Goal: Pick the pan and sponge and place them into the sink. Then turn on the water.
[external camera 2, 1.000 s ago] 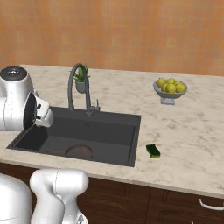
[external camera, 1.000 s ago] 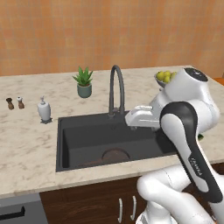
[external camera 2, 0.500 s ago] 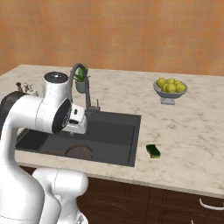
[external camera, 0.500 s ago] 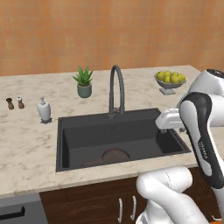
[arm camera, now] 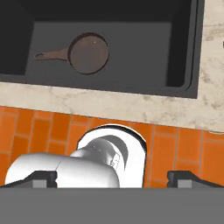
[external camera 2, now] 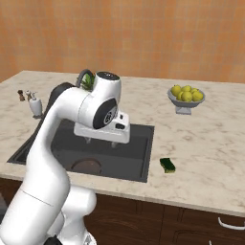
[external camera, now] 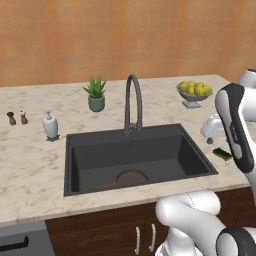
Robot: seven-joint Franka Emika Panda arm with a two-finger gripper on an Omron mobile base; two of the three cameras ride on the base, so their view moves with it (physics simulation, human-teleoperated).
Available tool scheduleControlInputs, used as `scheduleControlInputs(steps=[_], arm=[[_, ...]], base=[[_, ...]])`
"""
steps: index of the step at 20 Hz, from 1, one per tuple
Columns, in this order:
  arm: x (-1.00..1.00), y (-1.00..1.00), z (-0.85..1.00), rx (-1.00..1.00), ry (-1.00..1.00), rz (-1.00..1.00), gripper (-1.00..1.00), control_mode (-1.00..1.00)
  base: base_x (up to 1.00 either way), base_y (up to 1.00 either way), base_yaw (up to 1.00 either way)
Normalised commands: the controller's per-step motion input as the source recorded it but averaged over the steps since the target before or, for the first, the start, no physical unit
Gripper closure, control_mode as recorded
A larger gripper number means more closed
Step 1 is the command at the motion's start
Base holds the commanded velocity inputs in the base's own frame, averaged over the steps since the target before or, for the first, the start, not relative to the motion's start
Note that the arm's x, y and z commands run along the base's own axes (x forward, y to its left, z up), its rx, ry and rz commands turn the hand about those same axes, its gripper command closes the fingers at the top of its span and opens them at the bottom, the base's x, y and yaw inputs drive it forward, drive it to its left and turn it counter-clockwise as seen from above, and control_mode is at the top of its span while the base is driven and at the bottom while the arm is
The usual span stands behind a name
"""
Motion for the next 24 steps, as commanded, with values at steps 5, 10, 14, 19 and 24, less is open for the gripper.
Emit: scheduleControlInputs(steps=[5, 10, 14, 19, 24], arm=[[0.34, -0.79, -0.40, -0.08, 0.00, 0.02, -1.00, -1.00], [0.25, -0.64, -0.54, -0.08, -0.13, 0.01, -1.00, -1.00], [0.44, -0.66, -0.35, 0.00, -0.01, 0.00, -1.00, -1.00], [0.55, -0.56, -0.31, 0.00, 0.04, 0.01, -1.00, -1.00], [0.51, -0.31, -0.21, 0.01, -0.01, 0.12, -1.00, -1.00]], base=[[0.00, 0.00, 0.00], [0.00, 0.00, 0.00], [0.00, 0.00, 0.00], [0.00, 0.00, 0.00], [0.00, 0.00, 0.00]])
